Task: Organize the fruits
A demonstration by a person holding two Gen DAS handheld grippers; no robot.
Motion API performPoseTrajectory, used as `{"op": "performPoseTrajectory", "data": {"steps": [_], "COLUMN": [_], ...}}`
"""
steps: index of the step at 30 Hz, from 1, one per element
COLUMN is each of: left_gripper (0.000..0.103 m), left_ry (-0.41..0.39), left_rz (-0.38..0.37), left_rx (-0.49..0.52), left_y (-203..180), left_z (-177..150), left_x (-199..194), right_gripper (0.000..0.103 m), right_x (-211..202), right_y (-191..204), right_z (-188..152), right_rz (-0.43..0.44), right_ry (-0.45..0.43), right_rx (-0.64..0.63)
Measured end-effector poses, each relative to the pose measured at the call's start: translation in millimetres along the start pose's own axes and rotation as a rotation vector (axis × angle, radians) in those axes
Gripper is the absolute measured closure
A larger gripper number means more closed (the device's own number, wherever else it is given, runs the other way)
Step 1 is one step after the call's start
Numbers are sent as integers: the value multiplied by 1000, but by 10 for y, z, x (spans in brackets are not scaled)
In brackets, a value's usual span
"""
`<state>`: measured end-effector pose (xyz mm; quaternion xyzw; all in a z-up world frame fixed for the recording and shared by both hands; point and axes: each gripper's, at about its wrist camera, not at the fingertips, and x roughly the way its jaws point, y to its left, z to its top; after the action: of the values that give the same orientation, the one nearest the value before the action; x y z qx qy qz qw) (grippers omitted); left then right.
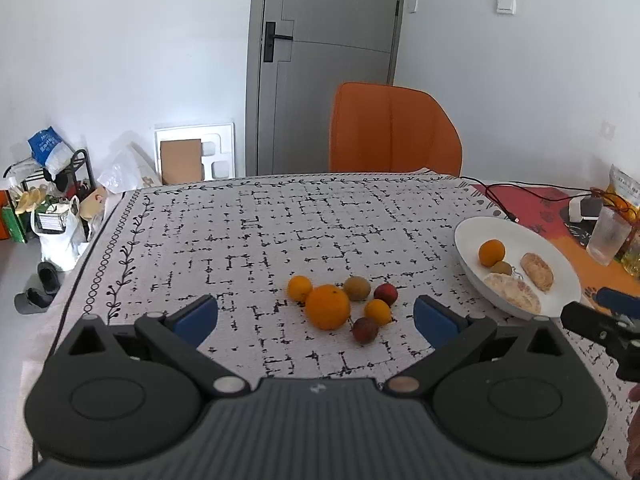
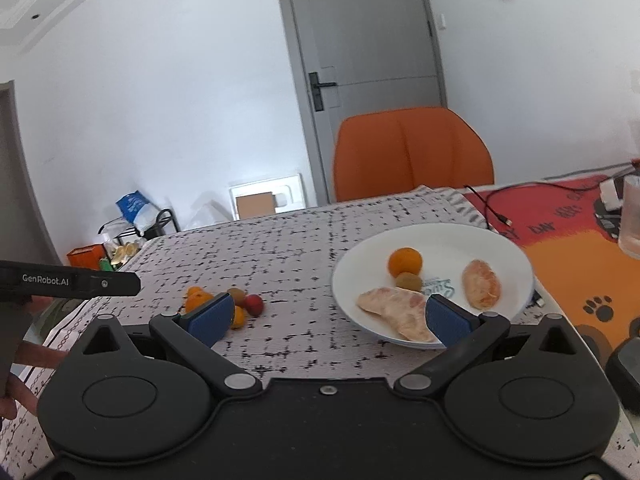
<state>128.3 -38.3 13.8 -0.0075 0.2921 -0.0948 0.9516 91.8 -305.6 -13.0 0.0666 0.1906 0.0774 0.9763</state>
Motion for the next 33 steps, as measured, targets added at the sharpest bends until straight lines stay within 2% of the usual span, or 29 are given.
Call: {"op": "performPoseTrajectory", "data": {"steps": [11, 18, 28, 33], "left_gripper": [0, 0, 0, 0], "left_ry": [7, -4, 21, 16], "left_rz": [-8, 6, 14, 2], "left_rx": [-1, -5, -16, -43], "left_y": [115, 158, 180, 186], "left_z": [-91, -117, -165, -185], "left_x": [-120, -158, -73, -12], "right_gripper": [0, 0, 1, 9], "right_x": [-11, 13, 43, 82], "right_y": [227, 320, 405, 478], "right_z": [-2, -49, -62, -101], "right_rz": [73, 66, 120, 127], "right_ry": [13, 27, 34, 59], "right_rx": [-44, -71, -117, -147]}}
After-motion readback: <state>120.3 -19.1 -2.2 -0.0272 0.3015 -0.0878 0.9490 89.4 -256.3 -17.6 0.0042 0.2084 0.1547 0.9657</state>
